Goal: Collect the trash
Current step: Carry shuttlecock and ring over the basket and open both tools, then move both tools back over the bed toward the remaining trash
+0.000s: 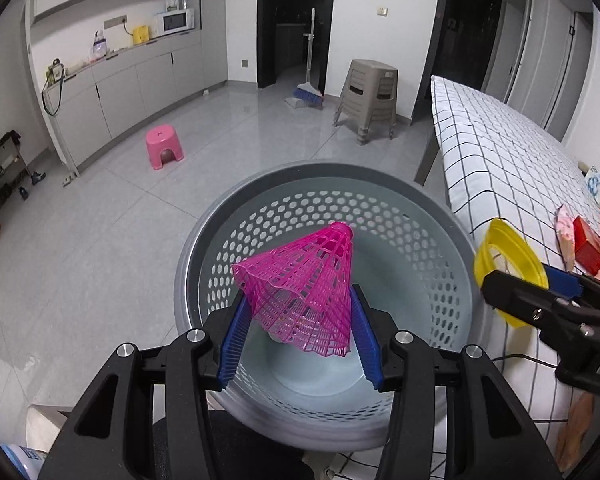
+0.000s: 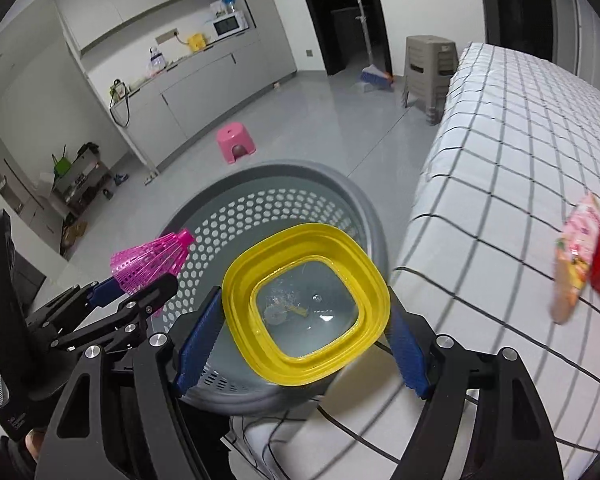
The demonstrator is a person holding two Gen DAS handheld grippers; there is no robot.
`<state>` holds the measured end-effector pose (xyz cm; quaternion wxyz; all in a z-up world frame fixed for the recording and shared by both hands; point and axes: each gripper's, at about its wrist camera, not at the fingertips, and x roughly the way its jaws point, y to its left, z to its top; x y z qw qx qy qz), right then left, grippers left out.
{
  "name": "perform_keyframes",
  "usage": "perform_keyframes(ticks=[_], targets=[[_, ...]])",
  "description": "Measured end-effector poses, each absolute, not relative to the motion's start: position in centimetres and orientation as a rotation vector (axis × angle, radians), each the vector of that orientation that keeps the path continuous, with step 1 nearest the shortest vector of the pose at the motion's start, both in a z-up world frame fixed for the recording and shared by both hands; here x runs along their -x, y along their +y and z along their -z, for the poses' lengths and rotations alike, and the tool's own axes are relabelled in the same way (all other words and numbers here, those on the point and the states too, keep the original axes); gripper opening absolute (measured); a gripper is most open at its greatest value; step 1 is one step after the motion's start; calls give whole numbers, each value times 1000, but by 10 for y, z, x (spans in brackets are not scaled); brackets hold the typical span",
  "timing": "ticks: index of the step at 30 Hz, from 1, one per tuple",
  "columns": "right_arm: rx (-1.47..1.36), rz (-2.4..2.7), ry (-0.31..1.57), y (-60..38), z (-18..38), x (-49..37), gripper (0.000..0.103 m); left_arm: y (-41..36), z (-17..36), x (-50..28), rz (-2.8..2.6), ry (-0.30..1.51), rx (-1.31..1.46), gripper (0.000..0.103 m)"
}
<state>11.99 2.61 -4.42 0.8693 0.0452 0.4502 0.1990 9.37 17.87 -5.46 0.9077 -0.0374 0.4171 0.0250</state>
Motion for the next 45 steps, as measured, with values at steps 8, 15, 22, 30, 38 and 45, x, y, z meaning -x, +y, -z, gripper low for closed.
perform_keyframes(ticks=[8,15,22,30,38,45], targets=[[-78,-436,980,42,55,-127,74,190,70,-95,-70,888,105,53],[-109,-434,1011,33,60,-135,75,198,72,-95,-96,895,122,64],[-87,-426,990,38,57,-131,78,200,73,-94,-105,901,122,69],[-85,-425,985,36,56,-131,78,202,72,-91,-114,904,121,69],[-90,-427,975,35,54,-128,78,203,68,-88,-139,901,104,70],[-89,-424,958,32,52,-124,78,202,62,-82,-160,889,94,72]])
